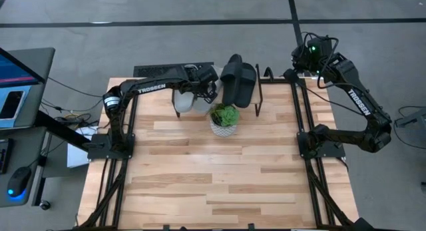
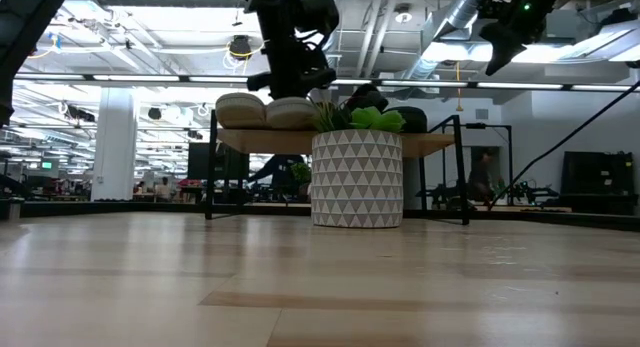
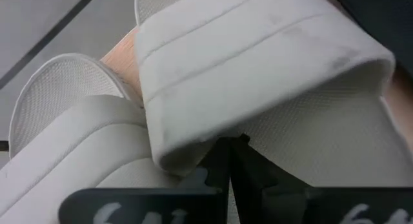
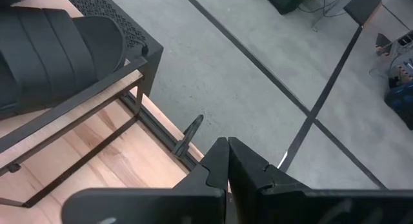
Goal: Pick and place slides into the shelf
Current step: Adjust the slides on the shelf
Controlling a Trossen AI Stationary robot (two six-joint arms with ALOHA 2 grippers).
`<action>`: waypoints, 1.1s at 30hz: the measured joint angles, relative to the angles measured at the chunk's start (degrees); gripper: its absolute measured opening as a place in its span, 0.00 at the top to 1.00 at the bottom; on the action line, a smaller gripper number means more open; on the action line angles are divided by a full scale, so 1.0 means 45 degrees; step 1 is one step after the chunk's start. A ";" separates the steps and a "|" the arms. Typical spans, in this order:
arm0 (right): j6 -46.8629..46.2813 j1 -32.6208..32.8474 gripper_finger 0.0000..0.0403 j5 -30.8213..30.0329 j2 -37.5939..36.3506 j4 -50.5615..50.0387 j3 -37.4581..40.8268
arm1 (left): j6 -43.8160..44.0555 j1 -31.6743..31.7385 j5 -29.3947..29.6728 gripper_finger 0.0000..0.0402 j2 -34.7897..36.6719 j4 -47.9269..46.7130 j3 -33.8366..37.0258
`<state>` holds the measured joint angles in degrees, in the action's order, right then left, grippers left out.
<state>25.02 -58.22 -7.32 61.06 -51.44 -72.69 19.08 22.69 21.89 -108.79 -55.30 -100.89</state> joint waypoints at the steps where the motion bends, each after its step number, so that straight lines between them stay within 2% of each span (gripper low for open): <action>1: 0.0001 0.0000 1.00 -0.0002 0.0000 0.0000 0.0000 | 0.0000 -0.0043 0.0006 1.00 0.0000 -0.0050 -0.0068; 6: 0.0000 0.0000 1.00 -0.0003 0.0000 0.0000 0.0000 | -0.0082 -0.0124 -0.0201 1.00 -0.0019 -0.0351 -0.0636; 17: 0.0000 0.0000 1.00 -0.0003 0.0000 0.0004 0.0000 | -0.0819 -0.0129 -0.2707 1.00 -0.0029 -0.2255 -0.2169; 20: -0.0002 0.0000 1.00 -0.0003 0.0000 0.0002 0.0000 | -0.1643 -0.0016 -0.2828 1.00 -0.0010 -0.2735 -0.3151; 23: -0.0005 0.0000 1.00 -0.0003 -0.0003 -0.0003 0.0000 | -0.2673 0.0610 -0.3366 1.00 0.0010 -0.2996 -0.4345; 27: -0.0004 0.0000 1.00 -0.0003 0.0000 -0.0107 0.0000 | -0.3667 0.2049 -0.4728 1.00 0.0005 -0.2828 -0.5654; 33: -0.0005 -0.0005 1.00 -0.0022 0.0000 -0.0140 0.0000 | -0.4755 0.4376 -0.7433 1.00 -0.0136 -0.2223 -0.5891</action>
<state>24.99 -58.24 -7.42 61.06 -52.07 -72.69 -2.32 42.38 -11.56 -109.40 -65.30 -127.40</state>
